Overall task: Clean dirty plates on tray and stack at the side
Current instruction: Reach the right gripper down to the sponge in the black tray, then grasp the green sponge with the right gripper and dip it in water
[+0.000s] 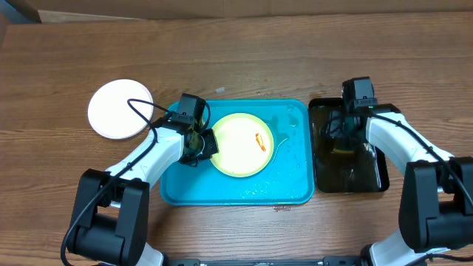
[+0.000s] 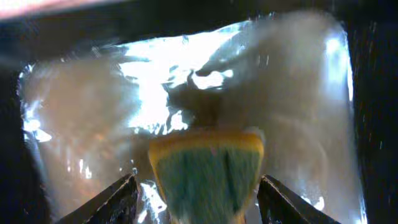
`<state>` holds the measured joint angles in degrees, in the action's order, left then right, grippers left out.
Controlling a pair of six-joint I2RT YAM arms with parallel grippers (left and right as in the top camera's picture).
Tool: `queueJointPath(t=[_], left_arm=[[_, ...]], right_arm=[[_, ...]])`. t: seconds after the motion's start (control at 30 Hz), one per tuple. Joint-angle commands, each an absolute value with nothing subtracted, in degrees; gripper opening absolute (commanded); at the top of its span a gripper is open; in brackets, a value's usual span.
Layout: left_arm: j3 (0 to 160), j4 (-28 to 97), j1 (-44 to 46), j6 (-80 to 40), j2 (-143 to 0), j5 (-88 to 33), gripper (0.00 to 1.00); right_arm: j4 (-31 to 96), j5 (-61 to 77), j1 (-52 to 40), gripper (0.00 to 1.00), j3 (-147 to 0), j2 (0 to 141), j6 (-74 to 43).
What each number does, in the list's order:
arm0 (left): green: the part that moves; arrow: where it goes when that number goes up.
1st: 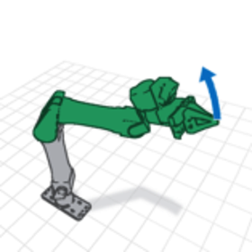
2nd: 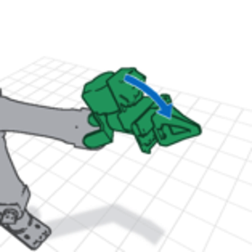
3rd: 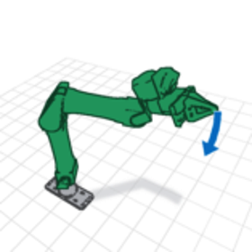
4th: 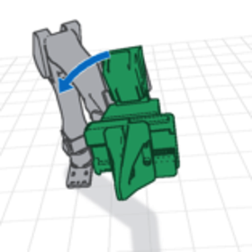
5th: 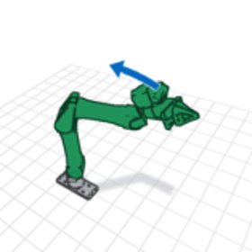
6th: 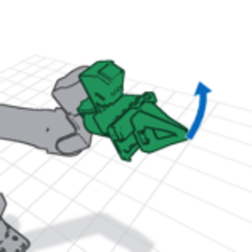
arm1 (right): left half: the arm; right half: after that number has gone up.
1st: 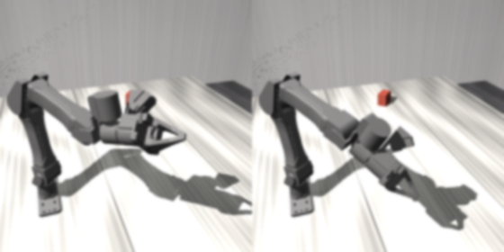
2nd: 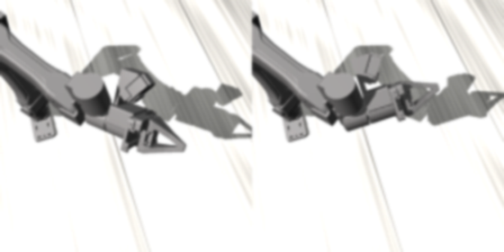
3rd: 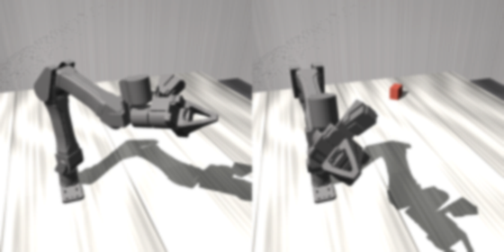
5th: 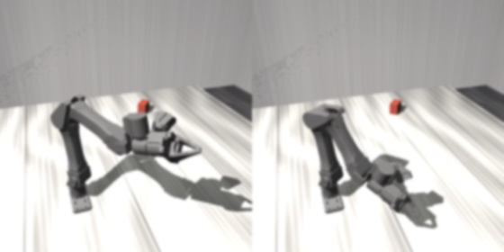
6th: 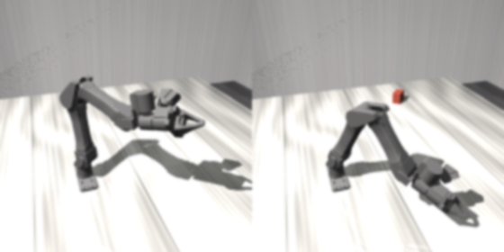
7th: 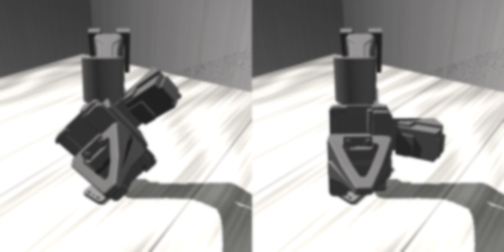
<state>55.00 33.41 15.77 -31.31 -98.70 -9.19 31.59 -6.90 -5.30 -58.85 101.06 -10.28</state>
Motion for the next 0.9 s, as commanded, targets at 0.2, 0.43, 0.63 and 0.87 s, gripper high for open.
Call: queueJointPath(t=[0.2, 0.43, 0.63, 0.87], left_arm=[[54.46, 33.74, 16.21, -30.85, -99.33, -8.34, 0.05], [54.46, 33.63, 16.21, -30.85, -99.33, -8.34, 0.05], [54.46, 33.47, 16.23, -30.85, -99.33, -7.92, 0.05], [54.46, 33.56, 16.21, -30.85, -99.33, -7.92, 0.05]], right_arm=[[28.36, -7.92, -5.13, 0.61, -57.95, 100.68, -9.13], [27.62, -7.9, -5.13, 0.04, -57.74, 102.52, -9.1], [28.56, -7.9, -5.13, 0.68, -59.16, 102.5, -9.13], [33.65, -7.44, -5.13, 0.67, -59.02, 102.52, -9.17]])
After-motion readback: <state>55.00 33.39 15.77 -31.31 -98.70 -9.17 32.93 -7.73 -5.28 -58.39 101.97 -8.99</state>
